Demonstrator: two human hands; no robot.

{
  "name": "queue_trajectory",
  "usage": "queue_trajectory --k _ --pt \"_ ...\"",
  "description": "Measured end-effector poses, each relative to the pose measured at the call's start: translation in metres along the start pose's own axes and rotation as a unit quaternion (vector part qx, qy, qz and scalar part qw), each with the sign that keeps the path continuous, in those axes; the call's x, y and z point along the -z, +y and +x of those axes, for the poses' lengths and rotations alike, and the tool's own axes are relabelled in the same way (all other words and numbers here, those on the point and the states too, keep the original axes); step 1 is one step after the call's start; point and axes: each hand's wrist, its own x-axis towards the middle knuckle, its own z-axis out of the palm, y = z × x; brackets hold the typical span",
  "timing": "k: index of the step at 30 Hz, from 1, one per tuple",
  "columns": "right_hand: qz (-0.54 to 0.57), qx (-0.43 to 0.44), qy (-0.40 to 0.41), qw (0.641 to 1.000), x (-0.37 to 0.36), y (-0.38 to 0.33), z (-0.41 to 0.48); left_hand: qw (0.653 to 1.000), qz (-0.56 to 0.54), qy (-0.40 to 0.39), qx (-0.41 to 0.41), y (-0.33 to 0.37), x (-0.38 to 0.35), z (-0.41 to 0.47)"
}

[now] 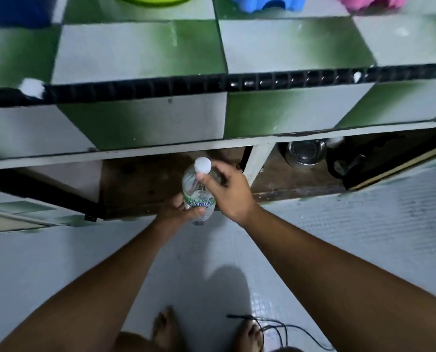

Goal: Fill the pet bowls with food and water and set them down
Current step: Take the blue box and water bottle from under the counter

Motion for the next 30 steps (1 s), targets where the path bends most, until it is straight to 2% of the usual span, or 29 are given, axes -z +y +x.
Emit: queue_trajectory --k 4,12,20,27,30 --pt "0.016 0.009 0.016 1.0 0.017 -0.068 -0.047 1.0 -0.019 0.007 0.016 0.053 -0.022 -0.057" --pt "-0.042 0.045 0.055 0.997 0.067 -0.215 -0.115 1.0 0.026 0.008 -0.003 0.177 -0.07 -0.148" --pt "-0.048 0.111 0.113 0.986 0.119 -0.336 -0.133 0.996 0.059 -0.002 -0.061 0.303 -0.118 -0.171" --pt "-0.053 0.139 0.167 0.975 0.18 -0.401 -0.144 0.98 0.164 -0.041 -0.104 0.393 -0.164 -0.177" --pt "-0.051 0.146 0.195 0.968 0.206 -0.42 -0.148 0.978 0.159 -0.051 -0.125 0.424 -0.192 -0.177"
